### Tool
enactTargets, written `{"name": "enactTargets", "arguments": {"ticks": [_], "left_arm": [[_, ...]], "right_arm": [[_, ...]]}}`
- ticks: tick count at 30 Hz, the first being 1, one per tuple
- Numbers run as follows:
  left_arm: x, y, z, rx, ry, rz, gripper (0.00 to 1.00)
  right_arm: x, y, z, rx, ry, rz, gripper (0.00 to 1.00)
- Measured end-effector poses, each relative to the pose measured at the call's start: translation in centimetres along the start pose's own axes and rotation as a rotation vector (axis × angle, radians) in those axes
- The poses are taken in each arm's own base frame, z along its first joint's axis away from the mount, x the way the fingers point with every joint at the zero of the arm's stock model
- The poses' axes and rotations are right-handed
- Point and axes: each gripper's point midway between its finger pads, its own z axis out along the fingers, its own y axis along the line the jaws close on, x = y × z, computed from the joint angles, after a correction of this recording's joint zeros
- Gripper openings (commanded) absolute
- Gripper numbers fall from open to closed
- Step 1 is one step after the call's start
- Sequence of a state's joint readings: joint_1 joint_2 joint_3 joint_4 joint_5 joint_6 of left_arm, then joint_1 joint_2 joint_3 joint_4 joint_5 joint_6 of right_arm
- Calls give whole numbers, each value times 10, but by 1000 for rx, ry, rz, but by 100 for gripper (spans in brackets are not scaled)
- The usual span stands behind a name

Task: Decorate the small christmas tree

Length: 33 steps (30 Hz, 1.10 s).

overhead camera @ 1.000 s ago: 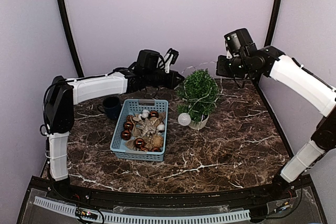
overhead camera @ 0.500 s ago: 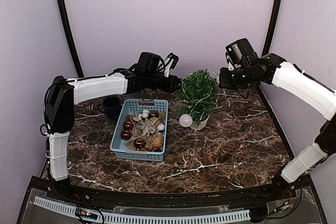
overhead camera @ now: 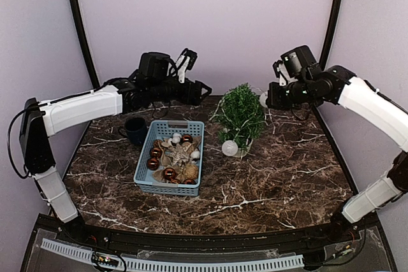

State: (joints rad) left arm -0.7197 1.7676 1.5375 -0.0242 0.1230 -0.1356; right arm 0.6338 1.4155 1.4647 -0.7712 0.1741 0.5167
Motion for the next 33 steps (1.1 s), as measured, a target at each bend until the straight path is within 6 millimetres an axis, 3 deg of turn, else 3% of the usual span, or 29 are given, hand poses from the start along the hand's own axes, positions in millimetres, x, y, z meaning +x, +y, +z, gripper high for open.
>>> {"name": "enactTargets", "arguments": {"ticks": [6,10,16,20,26,30,33], "left_arm": [[1,4,-28,-38,-31,2,80],[15,4,-37,-38,-20,-11,80],[41,2,-48,-31,16,-45,80],[53,-2,-57,-25,23,-62,81],[58,-6,-72,-17,4,-86,81],[59,-7,-83,-23,-15,-103,81],[65,-11,-93,-22,-25,-121,81]], "right_arm": [[18,1,8,-20,55,9,0],[27,2,12,-30,85,11,2],[33,1,12,-36,99,22,34],[30,-1,-5,-49,65,31,52],[30,-11,-36,-63,-2,60,67],[53,-15,-43,-108,-18,66,70],[87,-14,-44,-191,-37,63,70]]}}
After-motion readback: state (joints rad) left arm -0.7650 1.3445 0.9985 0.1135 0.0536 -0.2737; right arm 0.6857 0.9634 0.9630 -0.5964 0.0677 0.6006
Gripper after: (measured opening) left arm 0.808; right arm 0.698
